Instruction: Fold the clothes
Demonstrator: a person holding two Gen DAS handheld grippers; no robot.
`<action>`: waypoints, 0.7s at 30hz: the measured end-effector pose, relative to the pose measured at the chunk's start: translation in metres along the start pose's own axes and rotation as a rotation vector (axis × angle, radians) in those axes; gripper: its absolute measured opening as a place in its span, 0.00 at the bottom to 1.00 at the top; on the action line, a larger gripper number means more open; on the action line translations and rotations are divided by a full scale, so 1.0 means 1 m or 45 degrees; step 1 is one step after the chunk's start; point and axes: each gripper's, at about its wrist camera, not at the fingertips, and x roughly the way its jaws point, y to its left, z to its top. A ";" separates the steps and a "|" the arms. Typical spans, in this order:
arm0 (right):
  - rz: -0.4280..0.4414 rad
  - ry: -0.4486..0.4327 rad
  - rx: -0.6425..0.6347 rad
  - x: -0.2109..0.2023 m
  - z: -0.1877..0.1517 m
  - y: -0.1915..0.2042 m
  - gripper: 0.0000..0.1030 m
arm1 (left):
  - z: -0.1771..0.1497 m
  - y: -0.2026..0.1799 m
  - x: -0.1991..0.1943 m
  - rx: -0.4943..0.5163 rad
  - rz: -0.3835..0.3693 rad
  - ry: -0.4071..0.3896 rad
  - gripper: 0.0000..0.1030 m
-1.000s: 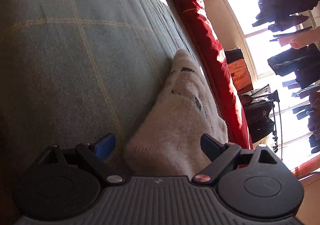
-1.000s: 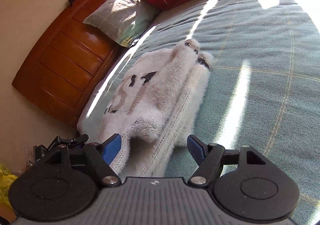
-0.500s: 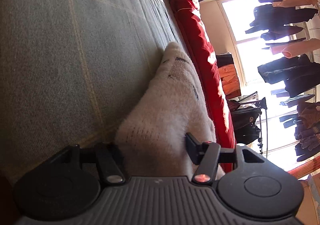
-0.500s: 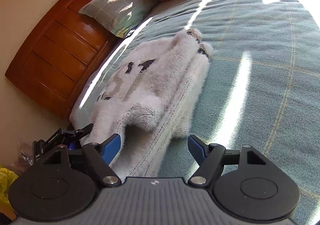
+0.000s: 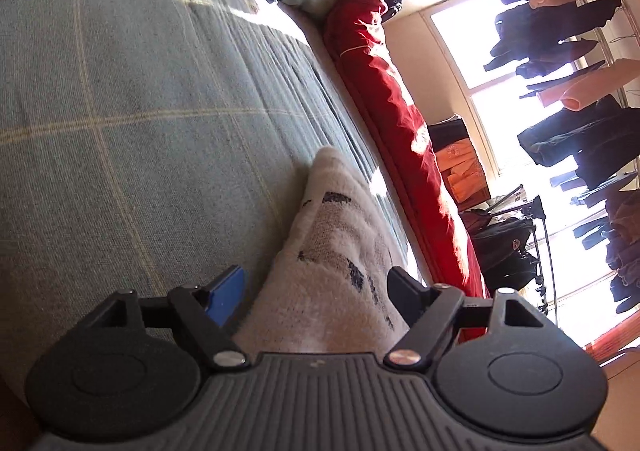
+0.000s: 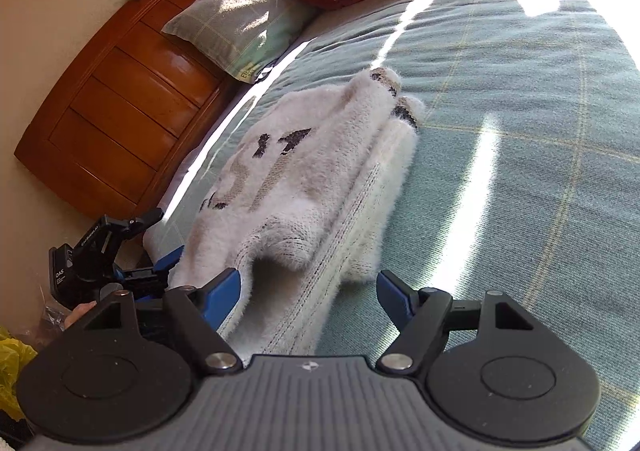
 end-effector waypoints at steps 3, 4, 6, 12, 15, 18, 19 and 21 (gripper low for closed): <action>0.022 0.016 0.040 0.002 -0.001 -0.006 0.78 | -0.016 0.013 -0.004 -0.050 0.027 0.034 0.77; 0.043 0.027 0.071 0.003 -0.003 -0.010 0.79 | -0.022 0.017 -0.004 -0.064 0.016 0.044 0.77; 0.110 0.048 0.160 0.006 -0.010 -0.021 0.83 | -0.031 0.024 -0.001 -0.096 -0.012 0.072 0.79; 0.320 0.075 0.516 0.034 -0.031 -0.058 0.90 | -0.046 0.027 0.021 -0.137 -0.081 0.145 0.81; 0.404 0.079 0.547 0.050 -0.028 -0.053 0.96 | -0.047 0.024 0.027 -0.131 -0.101 0.156 0.83; 0.478 0.085 0.610 0.064 -0.022 -0.049 0.99 | -0.046 0.025 0.029 -0.138 -0.109 0.158 0.83; 0.484 0.090 0.620 0.068 -0.020 -0.047 1.00 | -0.047 0.024 0.029 -0.135 -0.112 0.159 0.83; 0.366 0.134 0.579 0.075 -0.017 -0.038 1.00 | -0.048 0.024 0.028 -0.125 -0.114 0.163 0.83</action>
